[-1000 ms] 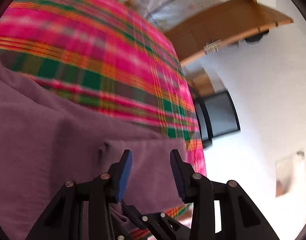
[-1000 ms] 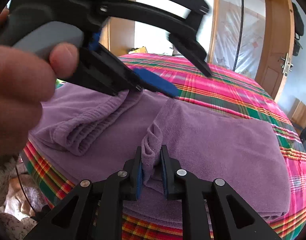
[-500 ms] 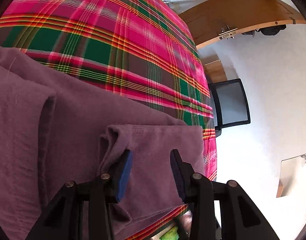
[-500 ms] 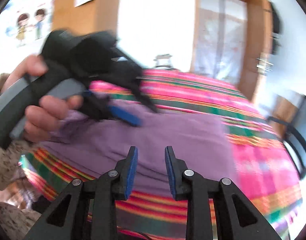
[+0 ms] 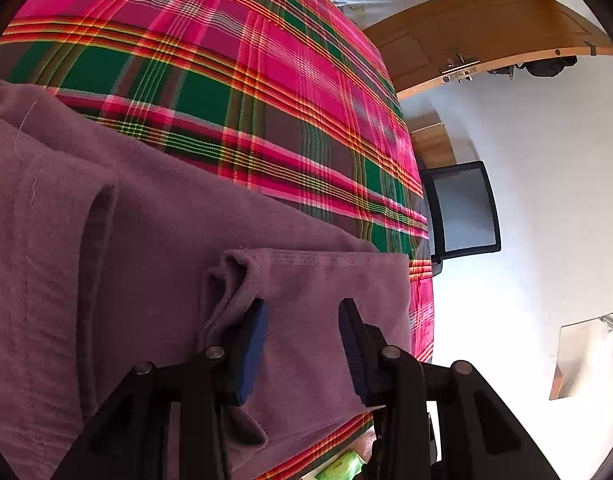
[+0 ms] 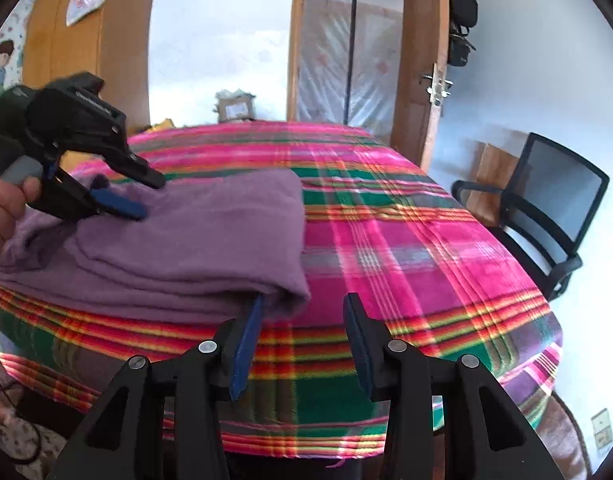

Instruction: Fold clothes

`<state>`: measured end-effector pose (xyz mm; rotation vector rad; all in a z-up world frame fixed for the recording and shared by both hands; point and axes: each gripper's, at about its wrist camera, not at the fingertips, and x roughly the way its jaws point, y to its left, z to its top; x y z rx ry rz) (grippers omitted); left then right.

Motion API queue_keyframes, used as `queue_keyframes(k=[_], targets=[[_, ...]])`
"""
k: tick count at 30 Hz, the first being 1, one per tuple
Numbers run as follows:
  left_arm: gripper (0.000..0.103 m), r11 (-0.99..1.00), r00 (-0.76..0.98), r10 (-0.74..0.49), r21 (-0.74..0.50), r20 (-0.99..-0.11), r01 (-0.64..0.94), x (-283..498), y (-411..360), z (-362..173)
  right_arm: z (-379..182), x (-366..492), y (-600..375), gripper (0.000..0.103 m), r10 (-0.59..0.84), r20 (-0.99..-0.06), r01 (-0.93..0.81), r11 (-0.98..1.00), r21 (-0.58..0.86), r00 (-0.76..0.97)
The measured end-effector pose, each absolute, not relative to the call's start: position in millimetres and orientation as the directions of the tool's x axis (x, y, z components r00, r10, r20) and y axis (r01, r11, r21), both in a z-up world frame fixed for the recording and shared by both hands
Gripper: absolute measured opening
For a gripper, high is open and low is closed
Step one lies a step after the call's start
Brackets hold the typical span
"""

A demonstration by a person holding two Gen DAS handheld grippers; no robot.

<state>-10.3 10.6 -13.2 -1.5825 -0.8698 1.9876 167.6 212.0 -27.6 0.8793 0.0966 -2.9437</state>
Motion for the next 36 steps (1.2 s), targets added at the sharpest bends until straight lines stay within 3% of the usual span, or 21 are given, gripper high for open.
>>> queue_keyframes(k=[12, 18, 27, 36], targets=[[0.037, -0.697, -0.242, 0.688, -0.716, -0.684, 0.039, -8.4, 8.8, -14.4, -25.1, 161.5, 191.6, 0.048, -0.032, -0.543, 0.092, -0.992, -0.084, -0.839], [0.037, -0.696, -0.245, 0.689, -0.717, -0.682, 0.041, -7.7, 8.8, -15.0, -19.9, 155.2, 186.7, 0.048, -0.065, -0.528, 0.098, -0.995, -0.035, -0.847], [0.037, -0.685, -0.246, 0.698, -0.727, -0.672, 0.043, -8.0, 7.1, -16.8, -27.1, 145.1, 205.3, 0.048, 0.029, -0.539, 0.015, -0.997, -0.077, -0.842], [0.034, -0.674, -0.24, 0.709, -0.737, -0.663, 0.044, -8.2, 3.8, -19.1, -25.6, 154.5, 214.4, 0.048, 0.0, -0.528, 0.087, -0.986, -0.14, -0.849]])
